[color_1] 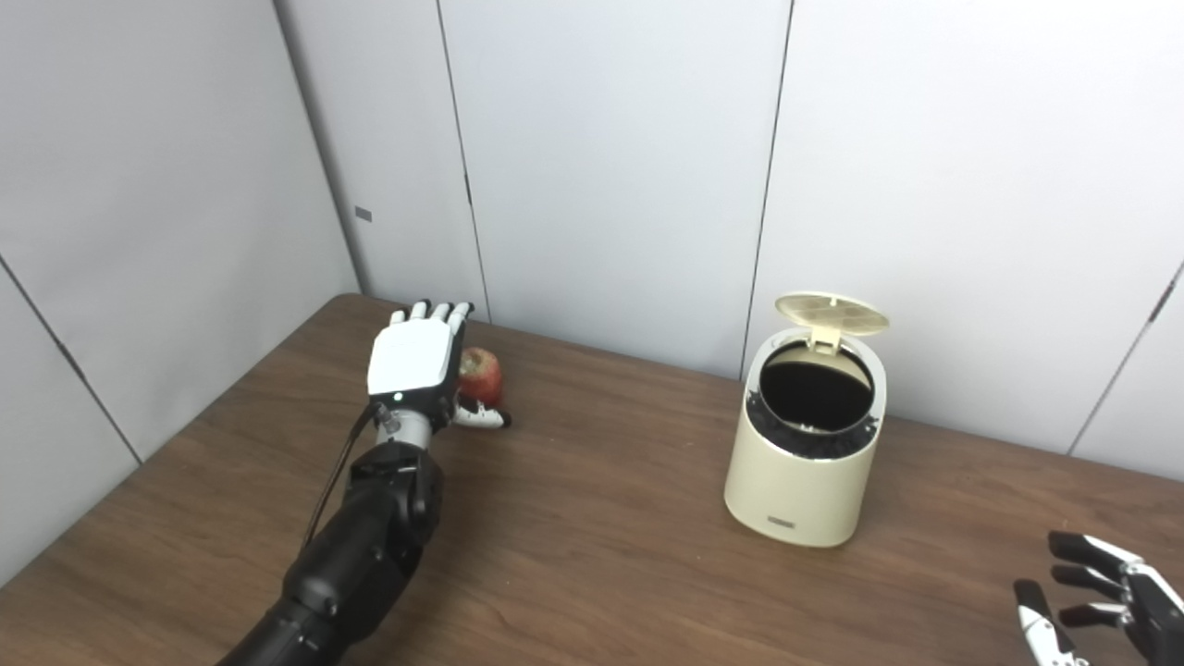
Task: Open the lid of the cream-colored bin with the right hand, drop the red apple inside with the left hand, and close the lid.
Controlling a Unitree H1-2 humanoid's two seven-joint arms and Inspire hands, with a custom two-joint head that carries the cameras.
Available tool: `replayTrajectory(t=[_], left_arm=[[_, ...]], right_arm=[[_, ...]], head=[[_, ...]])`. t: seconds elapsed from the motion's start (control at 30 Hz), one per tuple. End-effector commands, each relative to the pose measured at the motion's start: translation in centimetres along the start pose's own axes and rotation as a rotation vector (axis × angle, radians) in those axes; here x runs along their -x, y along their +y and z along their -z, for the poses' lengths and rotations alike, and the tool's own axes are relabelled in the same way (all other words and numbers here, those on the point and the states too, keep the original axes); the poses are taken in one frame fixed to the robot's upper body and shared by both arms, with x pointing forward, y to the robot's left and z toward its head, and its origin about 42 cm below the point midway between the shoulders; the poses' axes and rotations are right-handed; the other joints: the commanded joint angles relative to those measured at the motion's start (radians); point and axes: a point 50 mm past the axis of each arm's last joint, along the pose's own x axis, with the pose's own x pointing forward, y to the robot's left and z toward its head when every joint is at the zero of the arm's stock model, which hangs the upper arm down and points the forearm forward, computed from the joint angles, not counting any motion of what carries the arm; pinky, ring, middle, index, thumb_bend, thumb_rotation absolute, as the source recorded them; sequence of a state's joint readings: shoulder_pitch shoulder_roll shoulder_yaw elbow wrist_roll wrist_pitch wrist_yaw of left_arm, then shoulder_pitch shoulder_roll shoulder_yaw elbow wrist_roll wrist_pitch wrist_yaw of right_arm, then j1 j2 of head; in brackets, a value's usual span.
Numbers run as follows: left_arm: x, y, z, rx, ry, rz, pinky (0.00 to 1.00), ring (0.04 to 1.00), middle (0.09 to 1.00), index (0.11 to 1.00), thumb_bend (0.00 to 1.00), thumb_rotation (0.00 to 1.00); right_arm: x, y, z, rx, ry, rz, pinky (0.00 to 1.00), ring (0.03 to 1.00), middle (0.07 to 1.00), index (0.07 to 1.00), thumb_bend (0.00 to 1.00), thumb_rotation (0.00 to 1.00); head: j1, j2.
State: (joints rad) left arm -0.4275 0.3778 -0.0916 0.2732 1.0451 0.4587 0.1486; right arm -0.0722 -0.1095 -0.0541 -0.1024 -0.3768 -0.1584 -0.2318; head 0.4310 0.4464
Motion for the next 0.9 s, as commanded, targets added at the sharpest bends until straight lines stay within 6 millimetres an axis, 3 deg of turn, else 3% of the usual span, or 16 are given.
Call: replayTrajectory(t=[0.0,0.07,0.27,0.33,0.5,0.7,0.83,0.87], left_arm=[[-2.2,2.7,-0.3,-0.008,-0.007,-0.098,1.00,0.982,0.942,0.956,1.00,0.28],[-2.5,2.6,-0.3,-0.013,-0.002,-0.084,0.98,0.964,0.933,0.946,1.00,0.28],[-3.2,2.7,-0.6,0.011,-0.003,0.040,0.65,0.873,0.907,0.925,1.00,0.20],[-3.4,2.8,-0.7,0.030,-0.012,0.093,0.59,0.833,0.895,0.900,1.00,0.16],[-3.5,3.1,-1.2,0.065,-0.031,0.194,0.56,0.754,0.838,0.829,1.00,0.08],[-4.1,3.0,-1.6,0.004,-0.056,0.277,0.55,0.737,0.832,0.813,0.99,0.09],[-4.8,3.3,-1.6,-0.030,-0.050,0.297,0.44,0.589,0.693,0.752,0.96,0.07],[-5.0,3.4,-1.6,-0.036,-0.042,0.293,0.33,0.440,0.553,0.698,0.91,0.03]], right_arm=[[-0.8,-0.2,-1.3,-0.016,-0.061,0.018,0.42,0.614,0.660,0.628,0.10,0.17],[-0.7,-0.2,-1.5,-0.018,-0.059,0.014,0.42,0.617,0.663,0.629,0.09,0.17],[-0.7,-0.1,-1.9,-0.012,-0.052,0.015,0.41,0.606,0.657,0.625,0.08,0.14],[-0.7,0.0,-2.1,-0.020,-0.053,0.018,0.40,0.600,0.652,0.620,0.08,0.10],[-0.6,0.0,-2.6,-0.023,-0.053,0.013,0.40,0.605,0.655,0.625,0.08,0.01],[-0.6,0.0,-3.1,-0.023,-0.055,0.011,0.41,0.606,0.653,0.623,0.08,0.00],[-0.5,0.1,-3.4,-0.013,-0.077,0.006,0.43,0.616,0.653,0.623,0.09,0.00],[-0.5,0.1,-3.6,-0.022,-0.078,0.006,0.45,0.631,0.659,0.623,0.09,0.00]], head=[[-0.003,0.002],[-0.004,0.002],[-0.010,0.005],[-0.013,0.004],[-0.020,0.011],[-0.030,0.015],[-0.036,0.017],[-0.037,0.017]])
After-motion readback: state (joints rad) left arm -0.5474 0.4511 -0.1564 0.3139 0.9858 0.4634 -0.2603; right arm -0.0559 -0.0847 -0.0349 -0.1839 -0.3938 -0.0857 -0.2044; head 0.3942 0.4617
